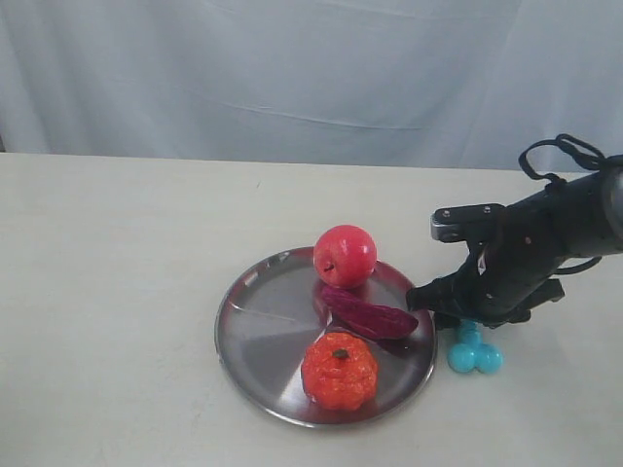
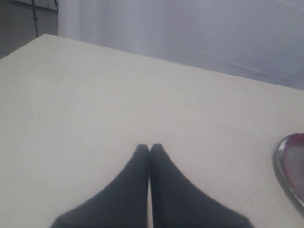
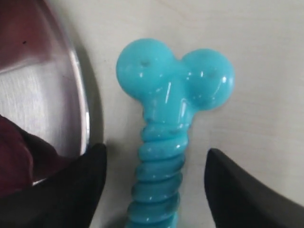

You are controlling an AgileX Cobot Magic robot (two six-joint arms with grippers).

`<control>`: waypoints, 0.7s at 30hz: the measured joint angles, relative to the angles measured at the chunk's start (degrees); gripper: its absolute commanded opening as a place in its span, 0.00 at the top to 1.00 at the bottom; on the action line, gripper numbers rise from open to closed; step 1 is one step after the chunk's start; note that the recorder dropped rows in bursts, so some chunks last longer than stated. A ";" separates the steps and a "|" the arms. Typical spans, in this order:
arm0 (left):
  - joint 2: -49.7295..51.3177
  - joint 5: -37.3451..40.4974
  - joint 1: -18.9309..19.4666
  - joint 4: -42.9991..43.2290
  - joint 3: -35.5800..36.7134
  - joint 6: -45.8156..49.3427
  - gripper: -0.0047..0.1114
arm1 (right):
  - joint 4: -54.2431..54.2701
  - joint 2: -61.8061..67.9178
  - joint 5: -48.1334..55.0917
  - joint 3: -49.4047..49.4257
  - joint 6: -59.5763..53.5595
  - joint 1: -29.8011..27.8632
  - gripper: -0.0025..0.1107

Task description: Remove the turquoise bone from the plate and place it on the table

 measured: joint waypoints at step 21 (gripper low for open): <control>0.00 0.00 0.00 0.00 0.00 0.00 0.96 | 0.00 -29.31 29.73 -10.58 0.00 0.14 0.66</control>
